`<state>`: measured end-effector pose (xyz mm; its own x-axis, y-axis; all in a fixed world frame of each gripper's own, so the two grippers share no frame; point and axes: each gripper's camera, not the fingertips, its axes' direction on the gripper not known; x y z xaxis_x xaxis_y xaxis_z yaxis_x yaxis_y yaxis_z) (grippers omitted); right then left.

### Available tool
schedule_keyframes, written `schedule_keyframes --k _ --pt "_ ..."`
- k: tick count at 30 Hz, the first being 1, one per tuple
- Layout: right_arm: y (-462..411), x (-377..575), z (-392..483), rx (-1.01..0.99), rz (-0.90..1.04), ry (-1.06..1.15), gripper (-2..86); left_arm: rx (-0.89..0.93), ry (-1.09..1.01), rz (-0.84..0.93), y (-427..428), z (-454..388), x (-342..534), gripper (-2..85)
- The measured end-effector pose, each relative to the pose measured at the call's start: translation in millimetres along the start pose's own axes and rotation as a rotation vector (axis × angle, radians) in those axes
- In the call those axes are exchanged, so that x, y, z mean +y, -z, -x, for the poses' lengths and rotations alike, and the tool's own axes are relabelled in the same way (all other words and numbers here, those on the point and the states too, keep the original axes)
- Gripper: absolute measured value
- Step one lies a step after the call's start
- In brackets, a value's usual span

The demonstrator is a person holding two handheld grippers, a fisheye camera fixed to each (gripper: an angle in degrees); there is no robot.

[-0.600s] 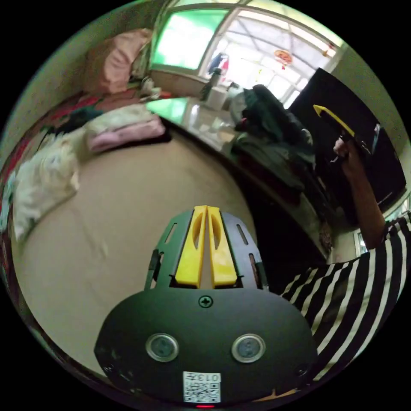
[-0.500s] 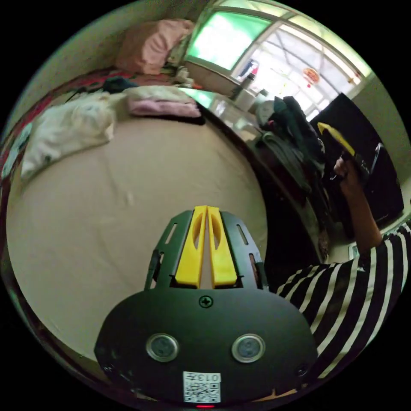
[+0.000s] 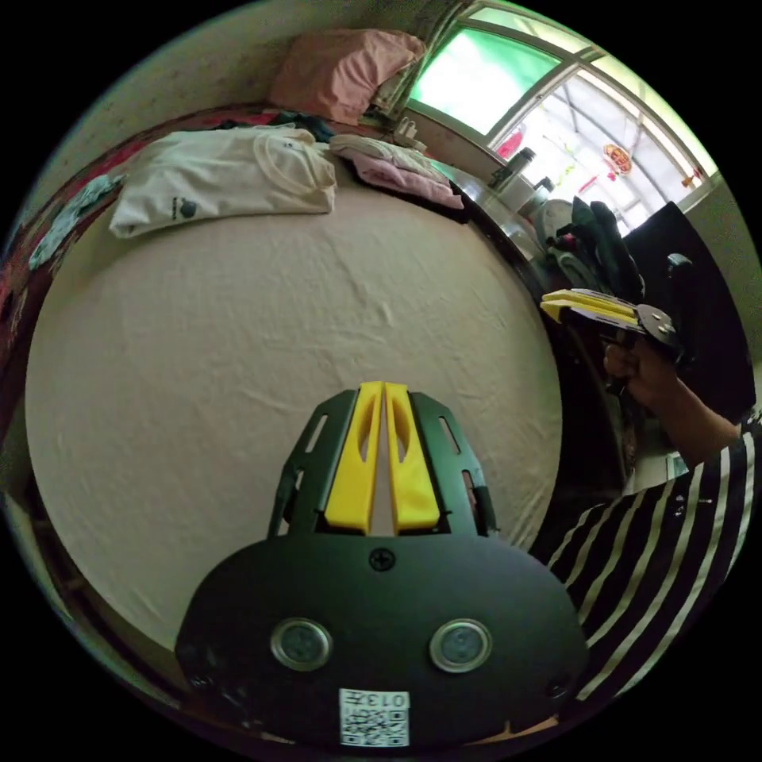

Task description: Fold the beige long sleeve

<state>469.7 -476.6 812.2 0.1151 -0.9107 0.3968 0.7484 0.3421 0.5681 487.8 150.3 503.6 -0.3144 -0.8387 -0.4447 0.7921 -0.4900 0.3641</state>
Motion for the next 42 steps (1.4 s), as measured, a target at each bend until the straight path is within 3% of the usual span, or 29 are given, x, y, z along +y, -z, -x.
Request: schedule_keyframes --k 6,15,23,25,29,31,34,38,42 --pt "-79 -77 -12 -0.084 -0.04 -0.001 7.0 -0.103 -0.084 -0.045 -21 13 -72 10.6" --pt "-196 -261 -11 -0.133 -0.077 0.069 6.9 -0.455 -0.329 0.042 -75 7 -176 12.7" --pt "-274 -333 -32 -0.237 0.043 0.059 2.6 -0.474 -0.404 0.094 -128 -2 -203 14.4" --pt "-272 -340 -35 -0.264 0.033 0.067 1.8 -0.497 -0.365 0.092 -129 4 -204 16.0" --pt "-223 -334 -44 -0.464 -0.2 0.097 1.1 -0.547 -0.307 0.005 -112 13 -196 16.4" --pt "-200 -326 -43 -0.493 -0.265 0.105 0.9 -0.668 -0.292 -0.055 -96 14 -185 11.2" --pt "-169 -309 -39 -0.542 -0.347 0.135 0.8 -0.695 -0.235 -0.207 -54 25 -165 1.2" --pt "-119 -285 -34 -0.619 -0.488 0.185 0.7 -0.512 -0.254 -0.274 7 39 -142 0.1" --pt "-58 -252 -50 -0.78 -0.662 0.193 0.7 -0.299 -0.437 -0.253 81 26 -112 0.0"
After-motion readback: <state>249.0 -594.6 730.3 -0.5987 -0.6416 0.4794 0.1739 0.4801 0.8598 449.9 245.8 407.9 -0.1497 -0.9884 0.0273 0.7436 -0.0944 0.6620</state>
